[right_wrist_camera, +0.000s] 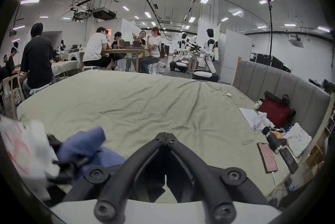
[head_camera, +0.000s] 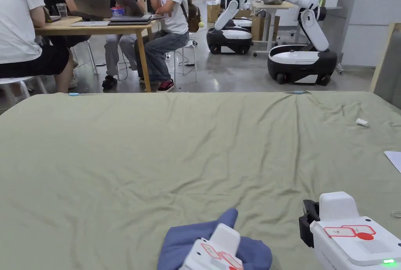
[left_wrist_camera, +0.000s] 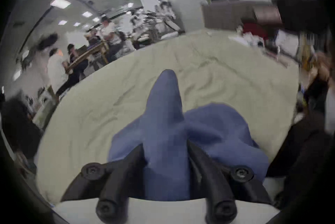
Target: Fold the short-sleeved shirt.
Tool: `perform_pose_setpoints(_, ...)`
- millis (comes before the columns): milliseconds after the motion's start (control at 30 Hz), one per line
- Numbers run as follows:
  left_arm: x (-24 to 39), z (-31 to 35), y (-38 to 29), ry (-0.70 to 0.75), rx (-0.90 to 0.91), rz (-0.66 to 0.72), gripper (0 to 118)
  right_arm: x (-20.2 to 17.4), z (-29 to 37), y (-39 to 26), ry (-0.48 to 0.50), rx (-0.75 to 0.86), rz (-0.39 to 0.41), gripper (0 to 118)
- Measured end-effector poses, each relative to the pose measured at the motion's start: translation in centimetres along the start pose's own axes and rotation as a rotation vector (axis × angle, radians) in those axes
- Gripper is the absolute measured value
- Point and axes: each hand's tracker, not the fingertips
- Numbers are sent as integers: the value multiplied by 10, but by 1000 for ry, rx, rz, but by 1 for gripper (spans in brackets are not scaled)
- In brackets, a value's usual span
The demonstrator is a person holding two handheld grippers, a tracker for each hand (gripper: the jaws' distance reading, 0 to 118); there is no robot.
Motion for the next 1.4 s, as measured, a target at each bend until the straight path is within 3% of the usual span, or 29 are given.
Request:
perform_pose_setpoints(67,17,-12,-4,19,-30,-65,10,3,9,2,2,-7,-8,0)
perform_pose_setpoints(167,18,-11,-4,37,-10,-46,15,11,8,1,5,-10,-17,0)
perform_pose_setpoints(200,11,-5,-2,12,29,-15,28,13,7,0,11,-11,-19,0)
perform_pose_setpoints(233,3,3,3,-32,47,44,62,14,7,0,15,-9,-18,0)
perform_pose_setpoints(267,-6,16,11,-68,59,106,84,14,7,-1,18,-8,-16,0)
perform_pose_setpoints(300,-19,31,18,-94,99,176,97,13,7,-1,24,-11,-16,0)
perform_pose_setpoints(367,-44,54,27,-148,192,301,98,13,6,-2,37,-17,-21,0)
perform_pose_setpoints(433,-69,58,33,-217,174,407,98,13,4,-4,49,-25,-26,0)
perform_pose_setpoints(500,-87,46,28,-237,120,492,96,11,3,-6,65,-32,-34,0)
perform_pose_setpoints(533,-91,38,24,-227,89,514,81,10,2,-7,74,-34,-39,0)
perform_pose_setpoints(567,-95,29,18,-222,45,538,52,7,3,-7,83,-39,-42,0)
perform_pose_setpoints(600,-97,20,11,-232,12,583,10,4,3,-7,91,-41,-44,0)
perform_pose_setpoints(633,-97,12,5,-257,-4,648,0,2,3,-8,98,-45,-44,0)
perform_pose_setpoints(833,-57,2,-15,-487,-54,697,0,0,1,-7,120,-77,-27,0)
perform_pose_setpoints(1067,-9,-9,-13,-476,-73,655,0,-14,-6,-12,160,-124,-15,0)
perform_pose_setpoints(1200,-34,11,-15,-454,-16,655,0,-31,-10,-16,216,-160,-8,0)
perform_pose_setpoints(1267,-56,26,-17,-410,27,650,0,-45,-18,-21,277,-193,-25,0)
perform_pose_setpoints(1367,-97,40,-33,-361,58,699,0,-59,-33,-39,398,-275,-156,0)
perform_pose_setpoints(1400,-111,41,-41,-349,65,716,9,-63,-39,-45,432,-302,-187,0)
